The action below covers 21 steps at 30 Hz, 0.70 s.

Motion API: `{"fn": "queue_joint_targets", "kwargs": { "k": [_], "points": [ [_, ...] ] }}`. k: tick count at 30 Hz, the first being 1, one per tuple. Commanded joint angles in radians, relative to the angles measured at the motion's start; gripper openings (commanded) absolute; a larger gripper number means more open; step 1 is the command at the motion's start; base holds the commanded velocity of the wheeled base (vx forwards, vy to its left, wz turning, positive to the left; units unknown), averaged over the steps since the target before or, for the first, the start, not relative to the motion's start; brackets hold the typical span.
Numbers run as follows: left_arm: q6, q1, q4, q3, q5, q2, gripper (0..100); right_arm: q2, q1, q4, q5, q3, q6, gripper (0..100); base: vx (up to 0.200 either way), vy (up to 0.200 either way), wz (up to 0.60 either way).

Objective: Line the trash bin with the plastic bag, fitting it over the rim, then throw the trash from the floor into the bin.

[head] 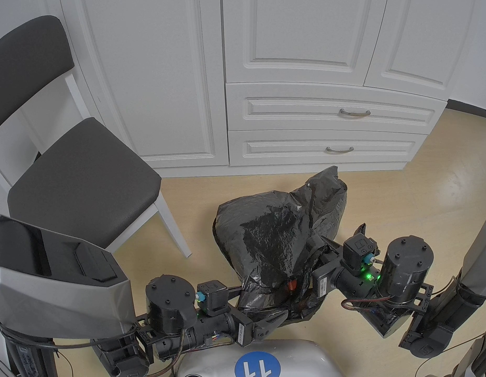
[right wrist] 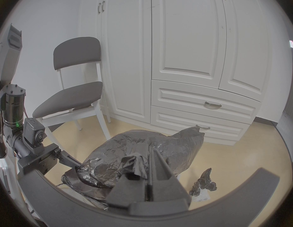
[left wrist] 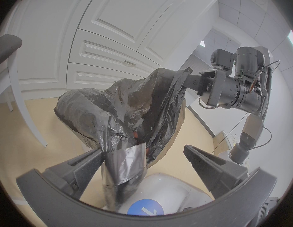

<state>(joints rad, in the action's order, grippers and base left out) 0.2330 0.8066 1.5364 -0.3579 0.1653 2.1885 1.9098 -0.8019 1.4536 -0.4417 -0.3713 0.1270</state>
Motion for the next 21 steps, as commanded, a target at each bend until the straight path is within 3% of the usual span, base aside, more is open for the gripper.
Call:
{"fn": "queue_joint_targets", "kwargs": {
  "k": [1, 10, 13, 16, 21],
  "points": [
    [-0.001, -0.003, 0.001, 0.005, 0.003, 0.002, 100, 0.003, 0.000, 0.001, 0.000, 0.000, 0.000, 0, 0.000, 0.000, 0.00],
    [-0.007, -0.006, -0.001, -0.004, -0.001, 0.004, 100, 0.011, 0.000, 0.001, 0.000, -0.006, -0.001, 0, 0.000, 0.000, 0.00],
    [-0.049, -0.043, -0.001, -0.010, -0.013, -0.007, 100, 0.008, 0.000, 0.002, 0.000, -0.005, -0.001, 0, 0.000, 0.000, 0.00],
    [-0.135, -0.086, -0.002, -0.004, -0.063, -0.041, 100, 0.002, 0.000, 0.001, 0.000, 0.002, -0.001, 0, 0.000, 0.000, 0.00],
    [-0.149, -0.093, -0.005, 0.014, -0.173, -0.108, 100, 0.009, 0.000, 0.001, 0.000, 0.002, -0.001, 0, 0.000, 0.000, 0.00]
  ]
}}
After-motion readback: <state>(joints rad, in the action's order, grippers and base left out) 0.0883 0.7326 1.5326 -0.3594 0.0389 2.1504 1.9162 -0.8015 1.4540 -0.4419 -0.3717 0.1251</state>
